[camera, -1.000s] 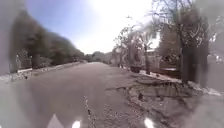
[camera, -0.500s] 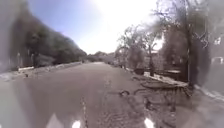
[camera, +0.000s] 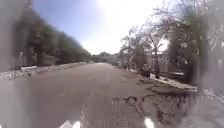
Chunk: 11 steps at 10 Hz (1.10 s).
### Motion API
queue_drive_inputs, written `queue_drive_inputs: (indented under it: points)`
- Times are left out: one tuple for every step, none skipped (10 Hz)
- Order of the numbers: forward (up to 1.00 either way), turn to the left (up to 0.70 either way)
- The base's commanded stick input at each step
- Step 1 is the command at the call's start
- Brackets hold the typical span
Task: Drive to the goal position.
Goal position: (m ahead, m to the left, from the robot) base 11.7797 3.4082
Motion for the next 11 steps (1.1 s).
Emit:
queue_drive_inputs:
  points:
    - [0.50, 0.00]
    - [0.50, 0.00]
    - [0.50, 0.00]
    - [0.50, 0.00]
    - [0.50, 0.00]
    - [0.50, 0.00]
    - [0.50, 0.00]
    - [0.50, 0.00]
    - [0.50, 0.00]
    - [0.50, 0.00]
    - [0.50, 0.00]
